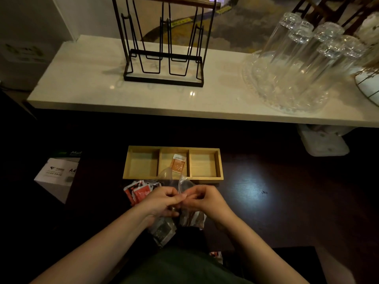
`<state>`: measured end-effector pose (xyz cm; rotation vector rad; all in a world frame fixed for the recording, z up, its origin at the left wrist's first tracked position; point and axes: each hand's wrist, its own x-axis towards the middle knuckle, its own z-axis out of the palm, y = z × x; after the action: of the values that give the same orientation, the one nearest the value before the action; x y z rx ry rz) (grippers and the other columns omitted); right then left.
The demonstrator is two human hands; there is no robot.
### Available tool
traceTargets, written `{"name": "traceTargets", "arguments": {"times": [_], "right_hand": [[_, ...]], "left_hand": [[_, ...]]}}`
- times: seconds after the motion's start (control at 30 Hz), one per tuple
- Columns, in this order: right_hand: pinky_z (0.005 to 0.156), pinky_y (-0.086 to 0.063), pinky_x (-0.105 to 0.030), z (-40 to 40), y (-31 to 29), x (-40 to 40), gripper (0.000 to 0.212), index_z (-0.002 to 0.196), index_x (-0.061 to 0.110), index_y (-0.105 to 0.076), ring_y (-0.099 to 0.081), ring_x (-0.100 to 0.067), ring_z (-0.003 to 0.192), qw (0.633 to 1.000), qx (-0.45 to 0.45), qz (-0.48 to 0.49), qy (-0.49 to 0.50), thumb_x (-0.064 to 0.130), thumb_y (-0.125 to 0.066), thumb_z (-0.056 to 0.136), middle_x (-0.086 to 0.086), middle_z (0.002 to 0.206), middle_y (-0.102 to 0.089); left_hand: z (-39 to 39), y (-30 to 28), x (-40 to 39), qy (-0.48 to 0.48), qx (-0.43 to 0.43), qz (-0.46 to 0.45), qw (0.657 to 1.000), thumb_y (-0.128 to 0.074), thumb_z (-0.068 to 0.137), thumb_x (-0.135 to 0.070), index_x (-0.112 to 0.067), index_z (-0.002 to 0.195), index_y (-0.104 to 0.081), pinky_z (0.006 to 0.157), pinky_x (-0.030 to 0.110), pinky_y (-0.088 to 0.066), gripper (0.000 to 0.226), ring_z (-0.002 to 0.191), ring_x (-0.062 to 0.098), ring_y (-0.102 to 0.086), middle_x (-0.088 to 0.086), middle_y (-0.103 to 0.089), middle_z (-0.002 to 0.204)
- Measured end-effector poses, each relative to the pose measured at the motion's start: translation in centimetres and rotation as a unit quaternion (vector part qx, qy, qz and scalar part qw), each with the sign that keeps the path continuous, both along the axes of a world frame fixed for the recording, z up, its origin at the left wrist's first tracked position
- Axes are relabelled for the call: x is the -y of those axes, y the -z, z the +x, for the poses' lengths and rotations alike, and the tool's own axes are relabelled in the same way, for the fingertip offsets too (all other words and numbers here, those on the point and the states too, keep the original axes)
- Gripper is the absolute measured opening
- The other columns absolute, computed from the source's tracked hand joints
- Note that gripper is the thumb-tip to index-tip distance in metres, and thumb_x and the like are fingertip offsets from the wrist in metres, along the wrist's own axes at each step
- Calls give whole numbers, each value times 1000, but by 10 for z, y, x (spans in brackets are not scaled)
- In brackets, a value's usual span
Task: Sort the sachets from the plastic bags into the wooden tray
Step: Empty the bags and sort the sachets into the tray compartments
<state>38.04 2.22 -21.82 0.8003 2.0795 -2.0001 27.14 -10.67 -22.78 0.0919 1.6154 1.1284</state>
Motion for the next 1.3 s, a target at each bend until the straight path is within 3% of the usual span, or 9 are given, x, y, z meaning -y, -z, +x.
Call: {"name": "traceTargets", "arguments": {"times": [0.13,0.43,0.6,0.7,0.8,0.97,1.1,1.2,1.3], "right_hand": [[74,-60,-30,1,-3,-3,14,99,3,-68,-71,-19,81,999,16,-33,22,8,-65,86,-14,92,-71],[57,-55,-18,-1,-14,2,21,71,28,-60,-63,-3,57,980,19,197,-15,14,-70,82,4,70,-65],[52,-52,-14,0,-16,5,21,70,25,-62,-62,2,55,982,27,185,-3,9,-70,82,6,68,-63],[52,-48,-11,4,-11,-6,24,67,25,-59,-61,-1,57,954,57,291,42,6,-67,79,11,65,-59],[59,-57,-26,16,-8,-28,23,66,27,-58,-63,-10,61,938,65,322,110,7,-67,75,7,63,-62],[55,-36,-18,21,-21,-29,17,89,17,-59,-54,-10,70,876,40,472,84,5,-55,78,4,85,-56],[67,-43,-14,17,-39,-9,32,115,19,-54,-51,-5,91,865,-81,492,-51,15,-55,83,6,108,-51],[77,-52,-23,13,-32,8,56,135,27,-34,-56,-8,99,879,-56,441,-173,29,-61,86,7,121,-49],[74,-49,-27,5,-19,6,45,130,22,-39,-62,-16,99,855,-32,496,-147,31,-58,90,2,121,-55]], "left_hand": [[-1,-7,-2,15,-5,25,1000,-66,84,-17,-9,79,-62,66,28,-54,10,86,23,-67,14,-70,90],[8,-20,-11,143,-263,-34,954,-55,91,-20,-13,75,-52,62,36,-59,18,72,24,-69,7,-67,77],[8,-21,-12,154,-251,-35,955,-55,91,-16,-13,74,-51,61,37,-58,18,74,26,-68,6,-64,75],[3,-22,-8,110,-212,-44,970,-50,91,-7,-11,70,-47,58,34,-54,21,67,24,-64,9,-62,71],[-3,-27,2,92,-232,-53,967,-51,88,-5,-12,66,-47,57,31,-54,23,65,22,-65,9,-64,70],[8,-37,-6,177,-400,-73,896,-55,85,-16,-16,61,-46,80,35,-53,26,78,12,-56,-3,-54,83],[9,-40,-18,135,-354,-34,925,-54,88,-14,-14,64,-49,67,28,-55,25,72,11,-57,-1,-54,82],[10,-40,-21,134,-336,-23,932,-54,88,-12,-10,69,-55,52,13,-44,19,65,8,-55,0,-57,75],[9,-38,-18,138,-340,-2,930,-57,86,-11,-14,66,-55,60,22,-46,20,61,8,-54,-2,-56,66]]}}
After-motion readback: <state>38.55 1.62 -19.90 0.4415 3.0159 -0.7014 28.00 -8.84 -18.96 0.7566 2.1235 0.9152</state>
